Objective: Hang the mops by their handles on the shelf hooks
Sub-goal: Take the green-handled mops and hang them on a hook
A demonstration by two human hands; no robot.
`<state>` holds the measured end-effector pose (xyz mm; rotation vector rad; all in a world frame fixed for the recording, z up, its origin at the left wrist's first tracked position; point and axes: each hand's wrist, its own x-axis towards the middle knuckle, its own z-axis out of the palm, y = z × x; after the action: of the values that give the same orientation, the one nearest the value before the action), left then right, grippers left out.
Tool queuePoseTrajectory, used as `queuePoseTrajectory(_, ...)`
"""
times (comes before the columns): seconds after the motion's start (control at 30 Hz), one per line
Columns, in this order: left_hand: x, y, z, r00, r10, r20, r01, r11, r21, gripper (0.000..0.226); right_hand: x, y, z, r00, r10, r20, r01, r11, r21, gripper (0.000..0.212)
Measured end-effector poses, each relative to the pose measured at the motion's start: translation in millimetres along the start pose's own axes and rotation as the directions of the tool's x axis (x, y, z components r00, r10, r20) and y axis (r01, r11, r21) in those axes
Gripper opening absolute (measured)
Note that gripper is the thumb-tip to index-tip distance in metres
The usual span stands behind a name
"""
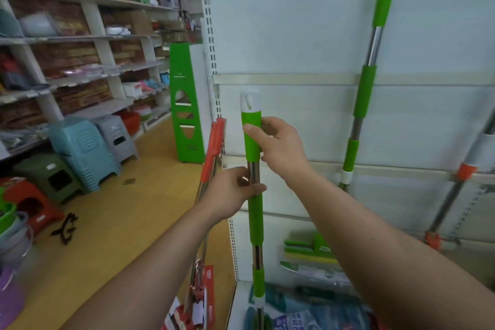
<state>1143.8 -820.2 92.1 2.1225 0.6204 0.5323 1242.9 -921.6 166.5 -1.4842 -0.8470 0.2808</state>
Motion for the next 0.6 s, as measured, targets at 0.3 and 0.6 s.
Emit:
queuePoseTrajectory(0.3,21,64,43,0.994,0.076,0.074,-0.073,0.996,-0.042,0.025,5,-21,-73,0.989,-0.024,-0.143,0.014,0.998,-0.069,0.026)
queuePoseTrajectory(0.6,50,100,68,0.971,0.182,0.153,-0.159,0.975,-0.154,0.022,12,-39,-122,0.964,-0.079,-0.256,0.046,0.99,-0.133,0.016)
